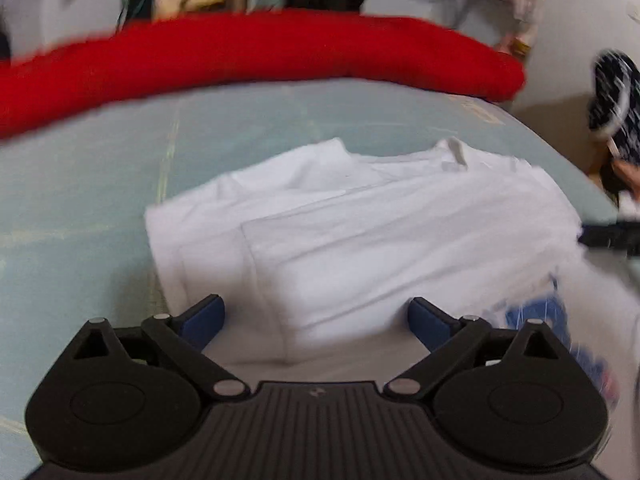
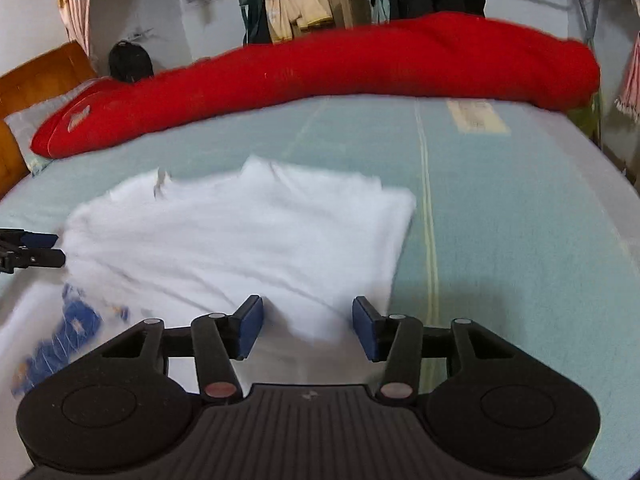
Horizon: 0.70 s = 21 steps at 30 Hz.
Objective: Fold clothes
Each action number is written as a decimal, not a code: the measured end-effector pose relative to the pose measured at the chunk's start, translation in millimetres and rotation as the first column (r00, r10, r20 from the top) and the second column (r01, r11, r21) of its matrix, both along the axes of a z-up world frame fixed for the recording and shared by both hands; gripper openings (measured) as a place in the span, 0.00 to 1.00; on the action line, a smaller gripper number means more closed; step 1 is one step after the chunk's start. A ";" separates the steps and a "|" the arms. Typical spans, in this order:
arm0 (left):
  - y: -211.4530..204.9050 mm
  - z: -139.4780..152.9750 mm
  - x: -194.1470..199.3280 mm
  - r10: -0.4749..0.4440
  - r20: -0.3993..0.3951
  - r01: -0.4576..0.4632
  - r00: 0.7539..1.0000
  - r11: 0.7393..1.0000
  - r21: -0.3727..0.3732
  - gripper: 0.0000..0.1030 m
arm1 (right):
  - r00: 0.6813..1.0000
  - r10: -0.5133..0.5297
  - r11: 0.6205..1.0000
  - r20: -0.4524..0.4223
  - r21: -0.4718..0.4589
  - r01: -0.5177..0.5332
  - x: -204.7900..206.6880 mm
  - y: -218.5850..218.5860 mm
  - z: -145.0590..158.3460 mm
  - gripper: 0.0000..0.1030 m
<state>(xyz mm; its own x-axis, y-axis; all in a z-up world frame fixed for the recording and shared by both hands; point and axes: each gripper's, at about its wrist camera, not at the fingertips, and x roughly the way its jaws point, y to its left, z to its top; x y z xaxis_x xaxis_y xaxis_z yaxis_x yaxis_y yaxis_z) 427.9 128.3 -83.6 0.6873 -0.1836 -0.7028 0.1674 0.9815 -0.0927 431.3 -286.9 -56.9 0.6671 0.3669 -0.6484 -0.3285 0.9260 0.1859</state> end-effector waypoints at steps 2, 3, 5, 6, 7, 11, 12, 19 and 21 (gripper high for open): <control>0.1 9.6 -14.2 -0.013 0.005 0.012 1.000 0.999 0.042 0.95 | 1.000 -0.010 0.999 0.011 -0.030 0.010 -12.1 -4.7 4.4 0.54; -0.2 16.8 -18.5 -0.019 0.030 0.018 0.999 0.999 0.045 0.95 | 1.000 -0.014 0.998 0.018 -0.054 0.015 -17.7 -5.5 8.8 0.55; -1.9 31.6 -23.3 -0.028 0.079 0.025 0.996 0.999 0.043 0.95 | 0.998 0.002 0.997 0.055 -0.078 0.002 -22.3 2.0 21.6 0.57; -5.6 35.9 -19.1 -0.030 0.092 0.027 0.995 0.999 0.031 0.95 | 0.997 0.014 0.996 0.077 -0.084 -0.007 -23.3 7.0 28.2 0.57; -9.4 40.0 -14.7 -0.031 0.104 0.029 0.994 0.999 0.018 0.95 | 0.995 0.028 0.996 0.096 -0.087 -0.020 -22.4 14.3 33.9 0.58; -31.1 33.2 11.6 -0.012 0.123 0.020 0.992 0.998 -0.063 0.95 | 0.989 0.084 0.990 0.123 -0.122 -0.069 -6.6 61.0 30.2 0.60; -35.6 27.8 15.9 -0.002 0.122 0.012 0.992 0.997 -0.082 0.95 | 0.988 0.096 0.987 0.123 -0.138 -0.078 -2.3 73.5 25.6 0.60; -46.1 -8.2 3.8 -0.052 0.084 0.049 0.995 0.998 0.038 0.96 | 0.971 0.176 0.955 0.162 -0.268 -0.129 -9.2 124.8 -2.3 0.60; -42.8 -1.5 -0.9 -0.055 0.080 0.053 0.995 0.998 0.033 0.96 | 0.970 0.182 0.954 0.159 -0.266 -0.135 -15.3 119.2 0.2 0.62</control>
